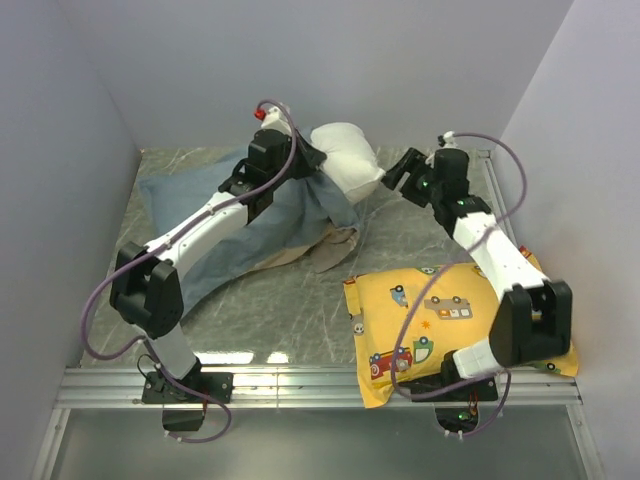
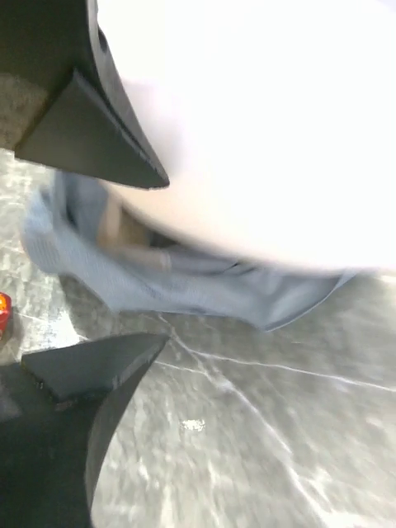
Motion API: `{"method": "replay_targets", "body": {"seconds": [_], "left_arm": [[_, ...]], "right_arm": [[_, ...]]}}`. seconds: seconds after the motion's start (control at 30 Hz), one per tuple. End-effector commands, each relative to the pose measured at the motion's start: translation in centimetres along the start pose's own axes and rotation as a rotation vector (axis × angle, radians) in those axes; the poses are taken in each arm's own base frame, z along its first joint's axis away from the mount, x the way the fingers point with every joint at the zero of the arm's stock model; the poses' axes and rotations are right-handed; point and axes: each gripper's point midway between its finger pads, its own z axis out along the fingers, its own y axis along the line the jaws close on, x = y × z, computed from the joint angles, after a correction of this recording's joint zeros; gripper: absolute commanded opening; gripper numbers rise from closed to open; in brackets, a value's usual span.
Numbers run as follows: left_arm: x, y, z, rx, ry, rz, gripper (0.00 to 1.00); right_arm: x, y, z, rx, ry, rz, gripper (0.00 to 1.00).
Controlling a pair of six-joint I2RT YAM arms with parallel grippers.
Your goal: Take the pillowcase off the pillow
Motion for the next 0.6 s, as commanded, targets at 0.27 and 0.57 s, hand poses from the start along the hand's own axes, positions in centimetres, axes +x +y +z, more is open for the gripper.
{"method": "replay_targets", "body": {"seconds": [0.27,0.57], "left_arm": [[8.9,-4.0,-0.6,0.198,0.191,-0.008,0.18],[4.3,-2.0,-5.9,0.009,0.062,0.004,0.66]], "right_arm": [[2.2,3.2,1.4,-0.046,0.051,-0.234,0.87],[4.4,1.8,5.6,-0.031,0.153,-0.259,0.89]]}}
